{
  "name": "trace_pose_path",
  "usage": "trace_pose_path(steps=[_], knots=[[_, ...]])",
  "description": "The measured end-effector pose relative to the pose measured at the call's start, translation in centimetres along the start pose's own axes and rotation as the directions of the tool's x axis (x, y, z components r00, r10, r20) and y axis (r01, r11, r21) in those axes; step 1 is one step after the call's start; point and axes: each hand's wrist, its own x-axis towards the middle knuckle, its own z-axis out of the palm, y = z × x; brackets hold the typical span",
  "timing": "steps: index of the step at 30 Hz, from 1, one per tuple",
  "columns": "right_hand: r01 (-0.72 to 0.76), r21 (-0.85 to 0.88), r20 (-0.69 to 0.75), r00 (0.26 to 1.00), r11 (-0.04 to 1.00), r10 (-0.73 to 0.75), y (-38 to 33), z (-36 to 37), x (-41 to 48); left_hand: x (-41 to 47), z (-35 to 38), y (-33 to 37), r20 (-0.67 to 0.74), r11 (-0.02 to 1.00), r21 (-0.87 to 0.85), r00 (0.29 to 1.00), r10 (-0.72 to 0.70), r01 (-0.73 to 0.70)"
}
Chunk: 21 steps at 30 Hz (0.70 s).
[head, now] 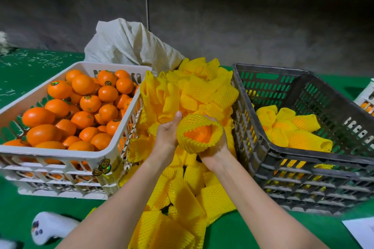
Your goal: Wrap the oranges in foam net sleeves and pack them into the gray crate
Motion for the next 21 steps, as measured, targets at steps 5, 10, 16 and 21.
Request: trace_pose_path(steps=[5, 10, 16, 21], knots=[[0.096, -0.043, -0.007, 0.995, 0.994, -0.097, 0.2, -0.4, -0.1, -0.5, 0.3, 0.9, -0.042, 0.986, 0.001, 0.985, -0.169, 0.170], [0.335, -0.414, -0.015, 0.927, 0.847, -0.374, -0.5, -1.7, 0.3, -1.2, 0.0, 1.7, 0.367, 0.787, -0.199, 0.789, -0.493, 0.584], [0.596, -0.639, 0.264, 0.764, 0.487, -0.589, -1.1, -2.7, 0.2, -1.3, 0.5, 1.6, 0.345, 0.868, -0.147, 0.847, -0.404, 0.474], [0.554, -0.729, 0.302, 0.787, 0.402, -0.538, -1.9, -2.8, 0.5, -1.4, 0.5, 1.5, 0.335, 0.894, -0.021, 0.846, -0.415, 0.447]])
